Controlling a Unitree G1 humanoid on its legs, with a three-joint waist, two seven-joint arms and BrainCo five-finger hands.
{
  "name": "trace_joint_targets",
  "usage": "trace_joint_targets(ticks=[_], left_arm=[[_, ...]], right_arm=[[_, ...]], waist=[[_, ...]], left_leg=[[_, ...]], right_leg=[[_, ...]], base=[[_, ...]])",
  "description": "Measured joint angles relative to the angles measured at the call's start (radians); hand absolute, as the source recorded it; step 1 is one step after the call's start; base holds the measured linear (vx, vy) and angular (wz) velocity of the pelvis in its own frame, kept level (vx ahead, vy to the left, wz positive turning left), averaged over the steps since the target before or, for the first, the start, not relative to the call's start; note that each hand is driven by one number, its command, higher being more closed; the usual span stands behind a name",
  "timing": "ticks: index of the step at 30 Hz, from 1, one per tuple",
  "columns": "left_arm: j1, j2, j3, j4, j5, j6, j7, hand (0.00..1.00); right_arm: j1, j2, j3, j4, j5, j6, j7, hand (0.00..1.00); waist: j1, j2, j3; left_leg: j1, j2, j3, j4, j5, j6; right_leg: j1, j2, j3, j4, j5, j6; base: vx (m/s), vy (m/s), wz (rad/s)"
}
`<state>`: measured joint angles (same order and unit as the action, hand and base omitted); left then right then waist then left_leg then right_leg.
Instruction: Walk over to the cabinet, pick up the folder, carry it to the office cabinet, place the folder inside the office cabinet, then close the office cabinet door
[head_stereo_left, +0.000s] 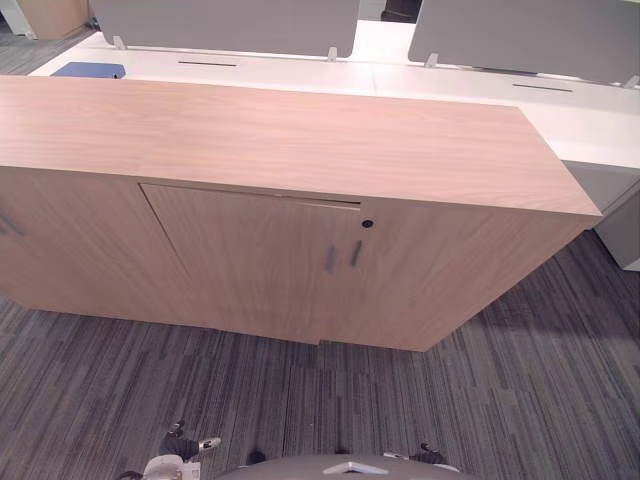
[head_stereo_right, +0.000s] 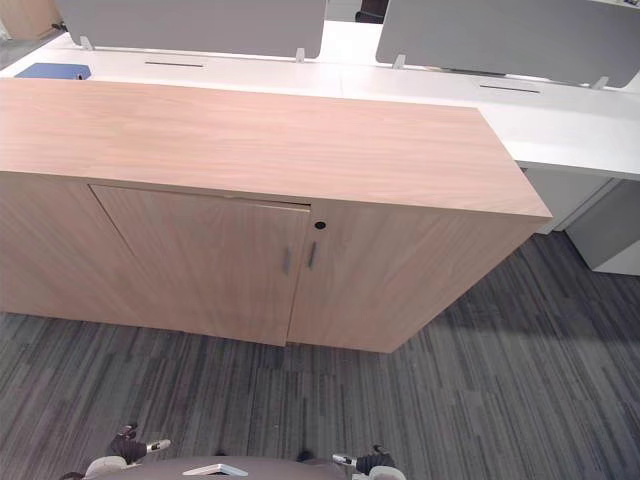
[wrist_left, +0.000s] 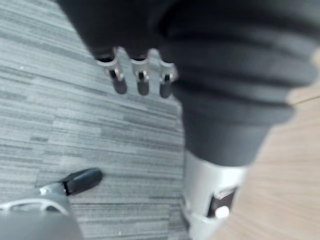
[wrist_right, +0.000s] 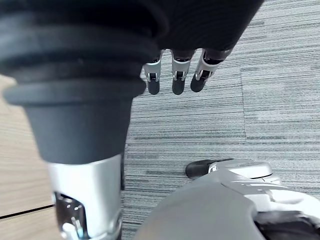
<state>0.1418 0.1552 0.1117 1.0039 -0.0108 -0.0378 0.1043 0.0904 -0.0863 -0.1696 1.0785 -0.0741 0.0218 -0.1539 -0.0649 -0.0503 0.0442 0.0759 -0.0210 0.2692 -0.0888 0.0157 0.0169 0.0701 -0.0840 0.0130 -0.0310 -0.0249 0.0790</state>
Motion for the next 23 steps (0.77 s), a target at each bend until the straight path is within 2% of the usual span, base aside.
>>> trace_joint_targets(ticks=[12,23], left_arm=[[0.008,-0.034,0.064,0.04,0.057,0.017,0.0,0.0],[0.007,-0.041,0.06,0.046,0.076,0.017,-0.003,0.0]], right_arm=[[-0.027,-0.003,-0.014,0.03,0.0,0.0,0.0,0.0],[-0.037,-0.005,-0.031,0.036,0.0,0.002,0.001,0.0]], waist=[[0.006,0.012,0.016],[0.007,0.019,0.021]], left_leg=[[0.009,-0.001,0.003,0.0,0.0,0.0],[0.009,-0.001,0.005,0.0,-0.005,-0.006]], right_leg=[[0.005,0.0,0.005,0.002,0.0,0.0],[0.005,0.0,0.008,0.0,0.0,0.0]], base=[[-0.01,-0.008,0.0],[-0.01,-0.006,0.0]])
